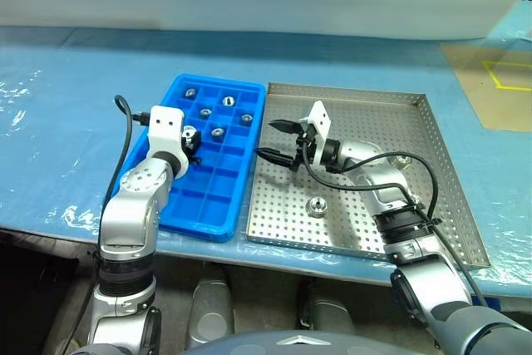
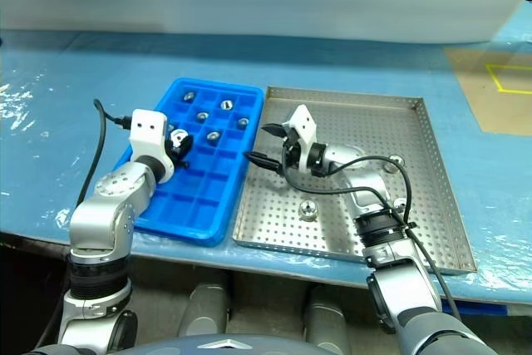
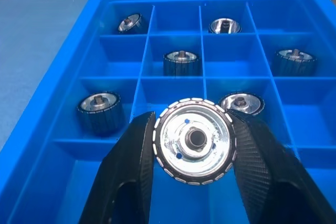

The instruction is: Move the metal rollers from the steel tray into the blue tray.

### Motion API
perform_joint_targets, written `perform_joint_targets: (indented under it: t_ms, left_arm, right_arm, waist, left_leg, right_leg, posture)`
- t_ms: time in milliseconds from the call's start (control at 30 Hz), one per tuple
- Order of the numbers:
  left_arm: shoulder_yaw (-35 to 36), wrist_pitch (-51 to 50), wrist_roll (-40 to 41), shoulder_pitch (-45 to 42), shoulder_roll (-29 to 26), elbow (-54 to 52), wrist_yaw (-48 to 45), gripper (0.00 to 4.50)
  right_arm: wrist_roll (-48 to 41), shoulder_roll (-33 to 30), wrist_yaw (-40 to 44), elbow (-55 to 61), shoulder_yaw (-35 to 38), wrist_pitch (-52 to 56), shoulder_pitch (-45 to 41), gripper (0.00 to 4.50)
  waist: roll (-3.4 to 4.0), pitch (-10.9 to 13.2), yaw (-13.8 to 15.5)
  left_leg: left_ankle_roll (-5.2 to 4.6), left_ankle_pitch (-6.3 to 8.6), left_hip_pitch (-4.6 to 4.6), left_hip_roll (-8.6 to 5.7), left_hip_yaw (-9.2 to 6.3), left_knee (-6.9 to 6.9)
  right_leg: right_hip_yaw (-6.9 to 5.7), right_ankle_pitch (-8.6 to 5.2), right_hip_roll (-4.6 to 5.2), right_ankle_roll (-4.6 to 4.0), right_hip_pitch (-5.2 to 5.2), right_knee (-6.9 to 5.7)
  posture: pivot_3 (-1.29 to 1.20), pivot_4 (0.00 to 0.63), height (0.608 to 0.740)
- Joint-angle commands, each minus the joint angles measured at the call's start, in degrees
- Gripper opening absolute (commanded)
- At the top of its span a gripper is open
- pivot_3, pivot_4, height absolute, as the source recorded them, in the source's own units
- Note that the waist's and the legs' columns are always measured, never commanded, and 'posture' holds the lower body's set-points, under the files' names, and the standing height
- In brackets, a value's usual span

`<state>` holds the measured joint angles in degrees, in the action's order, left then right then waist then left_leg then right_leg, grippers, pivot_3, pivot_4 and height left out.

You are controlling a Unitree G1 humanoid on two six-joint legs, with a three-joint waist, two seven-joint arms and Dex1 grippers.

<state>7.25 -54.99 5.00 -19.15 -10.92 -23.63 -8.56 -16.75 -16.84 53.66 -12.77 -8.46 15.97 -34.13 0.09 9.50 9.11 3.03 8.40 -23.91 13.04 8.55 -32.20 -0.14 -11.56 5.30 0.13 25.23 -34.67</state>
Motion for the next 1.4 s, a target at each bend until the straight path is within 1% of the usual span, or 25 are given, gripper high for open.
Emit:
perform_joint_targets:
  t_ms: [33,467,533,633,733,867,1033,1100,1167,1300,1400]
  left_arm:
    - [0.49,0.38,0.25,0.45,-0.77,0.15,0.30,1.72]
    - [-0.34,2.65,1.02,-1.39,-1.90,7.22,-0.12,1.72]
    - [-0.55,2.75,1.06,-1.58,-1.91,7.53,-0.07,2.42]
    - [-0.69,2.89,0.96,-2.20,-2.04,8.01,0.23,3.37]
    - [-0.84,2.84,1.17,-2.85,-1.97,7.80,0.31,4.44]
    - [-1.75,5.31,1.56,-5.05,-1.49,7.73,-0.20,4.48]
    - [-4.13,7.82,2.19,-8.70,-1.57,9.79,-2.32,4.48]
    - [-6.14,9.59,2.23,-10.01,-2.38,10.96,-4.72,4.48]
    - [-8.21,11.58,1.71,-11.32,-3.13,13.01,-6.70,4.48]
    - [-9.95,15.29,1.98,-14.30,-3.14,18.03,-9.61,4.48]
    - [-12.22,19.36,1.95,-16.18,-3.54,22.03,-13.82,4.48]
  right_arm:
    - [-0.25,-0.06,0.20,1.32,0.64,-0.79,-0.60,4.50]
    - [-0.23,-0.72,0.58,2.33,0.35,0.08,0.02,4.50]
    - [-0.17,-0.82,0.52,2.42,0.33,0.10,0.06,4.50]
    - [-0.14,-1.02,0.47,2.70,0.36,0.19,0.27,4.50]
    - [-0.13,-1.12,0.37,2.89,0.40,0.24,0.38,4.50]
    - [-0.12,-1.14,0.09,2.95,0.59,0.19,0.47,4.50]
    - [-0.37,-1.53,-0.63,4.33,1.21,0.63,1.05,4.50]
    - [-0.51,-2.14,-1.16,5.65,1.76,1.19,1.86,4.50]
    - [-0.54,-2.91,-1.86,6.98,2.37,1.70,2.90,4.50]
    - [-0.86,-4.13,-3.57,9.94,3.47,2.92,4.90,4.50]
    - [-1.22,-5.26,-4.97,12.89,4.55,4.22,6.89,4.50]
  waist:
    - [0.00,0.00,0.01]
    - [0.00,0.00,0.07]
    - [0.00,0.00,0.13]
    - [0.00,0.00,0.18]
    - [0.00,0.00,0.56]
    - [0.00,0.00,1.24]
    - [0.00,0.00,1.04]
    - [0.00,0.00,0.89]
    - [0.00,0.00,0.82]
    - [0.00,0.00,0.02]
    - [0.00,0.00,-0.72]
  left_leg:
    - [0.00,0.00,0.00,0.00,0.00,0.00]
    - [0.04,-0.02,0.02,-0.02,-0.01,-0.01]
    - [0.06,-0.04,0.03,-0.02,-0.01,-0.01]
    - [0.06,-0.05,0.05,-0.02,-0.01,-0.02]
    - [0.07,-0.05,0.04,-0.02,-0.03,-0.02]
    - [0.06,-0.06,0.00,-0.03,-0.03,-0.04]
    - [0.08,-0.08,-0.01,-0.02,-0.04,-0.04]
    - [0.18,-0.14,0.00,-0.02,-0.03,-0.04]
    - [0.20,-0.15,0.00,-0.02,-0.03,-0.03]
    - [0.22,-0.16,0.00,-0.03,-0.02,-0.04]
    - [0.22,-0.17,0.00,-0.07,-0.01,-0.06]
  right_leg:
    - [0.01,0.00,0.00,0.00,0.00,0.00]
    - [0.00,0.00,0.00,0.00,-0.01,-0.05]
    - [0.01,0.00,0.01,0.00,-0.02,-0.08]
    - [0.01,0.00,0.01,0.00,-0.04,-0.09]
    - [0.01,0.00,0.01,0.00,-0.04,-0.09]
    - [0.02,0.00,0.00,0.00,-0.04,-0.09]
    - [0.03,0.00,0.00,0.00,-0.03,-0.09]
    - [0.04,0.00,-0.01,0.00,-0.02,-0.08]
    - [0.05,0.00,-0.02,0.00,-0.01,-0.07]
    - [0.07,0.01,-0.05,0.01,-0.01,-0.08]
    - [0.09,0.02,-0.03,0.02,-0.02,-0.10]
  posture:
    - [0.31,0.150,0.740]
    - [0.30,0.150,0.740]
    - [0.30,0.150,0.740]
    - [0.30,0.150,0.740]
    - [0.30,0.150,0.740]
    - [0.27,0.150,0.740]
    - [0.23,0.150,0.740]
    - [0.20,0.150,0.740]
    - [0.18,0.150,0.740]
    - [0.11,0.150,0.740]
    - [0.06,0.150,0.740]
